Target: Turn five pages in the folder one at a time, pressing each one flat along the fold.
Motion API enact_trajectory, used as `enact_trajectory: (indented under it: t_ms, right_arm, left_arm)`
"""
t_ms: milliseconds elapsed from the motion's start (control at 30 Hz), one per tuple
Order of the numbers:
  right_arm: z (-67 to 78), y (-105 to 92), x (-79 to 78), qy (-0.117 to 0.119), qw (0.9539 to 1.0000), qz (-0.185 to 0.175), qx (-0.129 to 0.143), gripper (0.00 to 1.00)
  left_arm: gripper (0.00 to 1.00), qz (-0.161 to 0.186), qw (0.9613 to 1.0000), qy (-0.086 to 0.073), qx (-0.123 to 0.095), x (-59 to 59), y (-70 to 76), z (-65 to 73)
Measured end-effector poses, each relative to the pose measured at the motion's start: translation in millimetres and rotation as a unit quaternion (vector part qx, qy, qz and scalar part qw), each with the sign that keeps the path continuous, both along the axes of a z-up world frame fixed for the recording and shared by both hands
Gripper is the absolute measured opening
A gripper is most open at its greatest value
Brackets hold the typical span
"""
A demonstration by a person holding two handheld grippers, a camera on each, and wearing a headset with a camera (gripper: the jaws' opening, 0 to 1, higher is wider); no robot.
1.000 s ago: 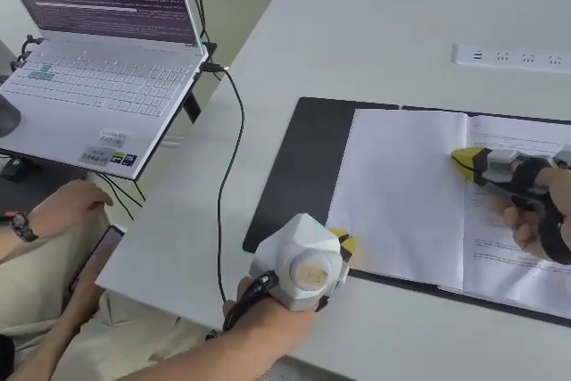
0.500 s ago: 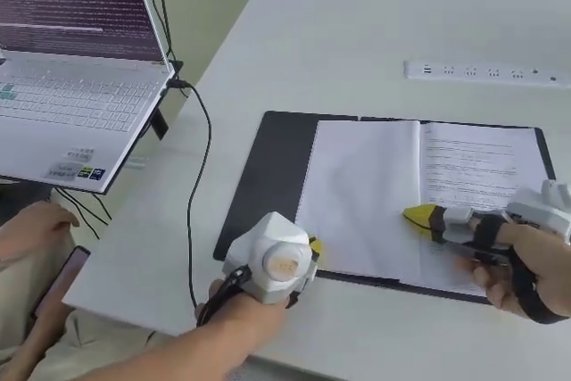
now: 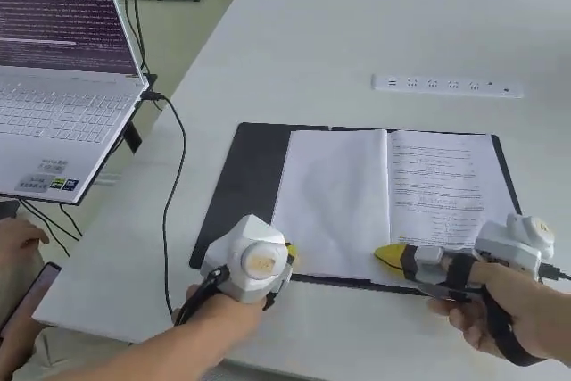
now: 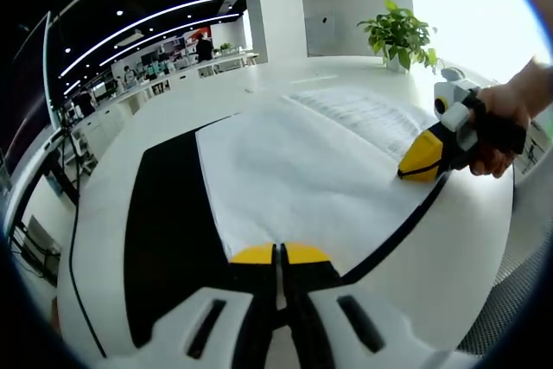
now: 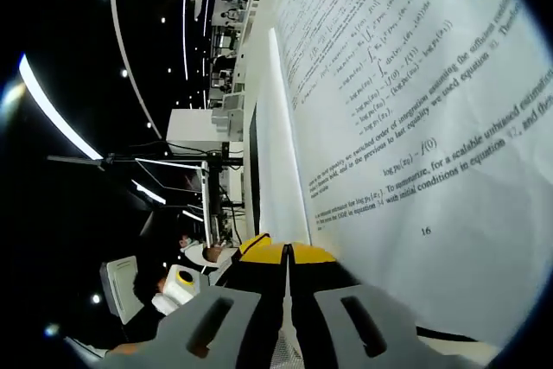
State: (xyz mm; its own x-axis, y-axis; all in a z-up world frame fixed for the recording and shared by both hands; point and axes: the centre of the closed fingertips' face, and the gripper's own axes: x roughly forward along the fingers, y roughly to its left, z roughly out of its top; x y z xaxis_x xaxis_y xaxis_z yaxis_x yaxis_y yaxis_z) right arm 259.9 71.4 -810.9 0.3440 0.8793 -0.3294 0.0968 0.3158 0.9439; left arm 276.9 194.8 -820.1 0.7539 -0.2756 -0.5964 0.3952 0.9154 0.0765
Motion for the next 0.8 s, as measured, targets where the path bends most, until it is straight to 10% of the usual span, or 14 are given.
enact_trajectory:
  t_ms: [400, 567, 667, 800]
  right_arm:
    - [17.0, -1.9, -39.2, -0.008, 0.9999, 0.009, 0.006, 0.00]
    - [44.9, -13.7, -31.7, -0.084, 0.9960, -0.014, -0.027, 0.00]
    - [61.4, -24.5, -27.2, -0.142, 0.9875, -0.014, -0.067, 0.00]
    - [80.7, -40.4, -22.0, -0.201, 0.9725, -0.028, -0.114, 0.00]
  left_arm:
    - [0.00, 0.015, 0.9998, 0.001, -0.010, -0.8, 1.2, 1.5]
    - [0.00, 0.032, 0.9987, 0.026, -0.029, -3.9, 1.7, 3.9]
    - [0.00, 0.018, 0.9978, 0.050, -0.040, -11.5, -3.8, 4.7]
    - [0.00, -0.010, 0.9979, 0.042, -0.049, -21.5, -12.4, 19.1]
